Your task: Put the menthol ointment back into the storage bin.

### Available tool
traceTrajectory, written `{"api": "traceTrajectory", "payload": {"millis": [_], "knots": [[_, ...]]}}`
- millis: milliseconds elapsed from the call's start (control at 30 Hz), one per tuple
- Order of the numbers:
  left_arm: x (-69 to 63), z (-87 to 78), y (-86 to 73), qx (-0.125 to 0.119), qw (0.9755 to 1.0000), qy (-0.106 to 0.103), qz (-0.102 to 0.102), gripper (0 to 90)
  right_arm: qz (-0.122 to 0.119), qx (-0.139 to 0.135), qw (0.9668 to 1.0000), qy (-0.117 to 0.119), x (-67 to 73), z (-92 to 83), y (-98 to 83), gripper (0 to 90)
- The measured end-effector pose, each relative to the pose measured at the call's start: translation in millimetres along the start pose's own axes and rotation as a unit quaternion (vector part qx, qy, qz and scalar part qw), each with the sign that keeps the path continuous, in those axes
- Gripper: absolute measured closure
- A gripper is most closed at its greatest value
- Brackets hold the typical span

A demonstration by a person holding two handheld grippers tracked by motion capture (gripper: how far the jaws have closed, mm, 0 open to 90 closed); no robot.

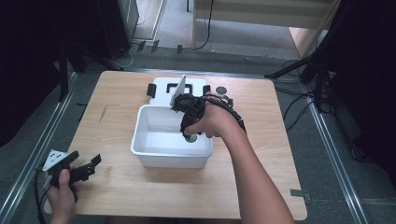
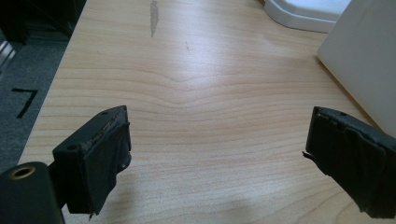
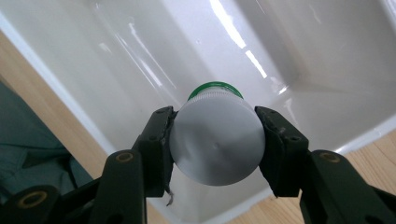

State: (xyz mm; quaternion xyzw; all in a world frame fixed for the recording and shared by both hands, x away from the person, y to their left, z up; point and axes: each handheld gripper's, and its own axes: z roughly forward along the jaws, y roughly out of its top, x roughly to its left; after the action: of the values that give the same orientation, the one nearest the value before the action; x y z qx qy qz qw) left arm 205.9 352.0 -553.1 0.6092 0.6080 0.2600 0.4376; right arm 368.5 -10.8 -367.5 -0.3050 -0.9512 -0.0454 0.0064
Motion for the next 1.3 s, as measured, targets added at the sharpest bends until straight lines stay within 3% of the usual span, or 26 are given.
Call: {"api": "traceTrajectory", "payload": {"millis": [333, 733, 1300], "knots": [[-0.2, 0.3, 0.0, 0.0, 1.0, 0.001, 0.0, 7.4, -0.004, 0.0, 1.0, -0.003, -2.8, 26.1, 3.0, 51.3], [-0.3, 0.2, -0.1, 0.001, 1.0, 0.001, 0.001, 7.4, -0.001, 0.019, 0.9998, 0.004, -4.1, 63.6, 1.5, 51.3], [-0.3, 0.2, -0.1, 0.001, 1.0, 0.0, 0.001, 7.4, -0.024, 0.034, 0.9991, -0.009, -3.1, 87.1, -2.6, 51.3]]}}
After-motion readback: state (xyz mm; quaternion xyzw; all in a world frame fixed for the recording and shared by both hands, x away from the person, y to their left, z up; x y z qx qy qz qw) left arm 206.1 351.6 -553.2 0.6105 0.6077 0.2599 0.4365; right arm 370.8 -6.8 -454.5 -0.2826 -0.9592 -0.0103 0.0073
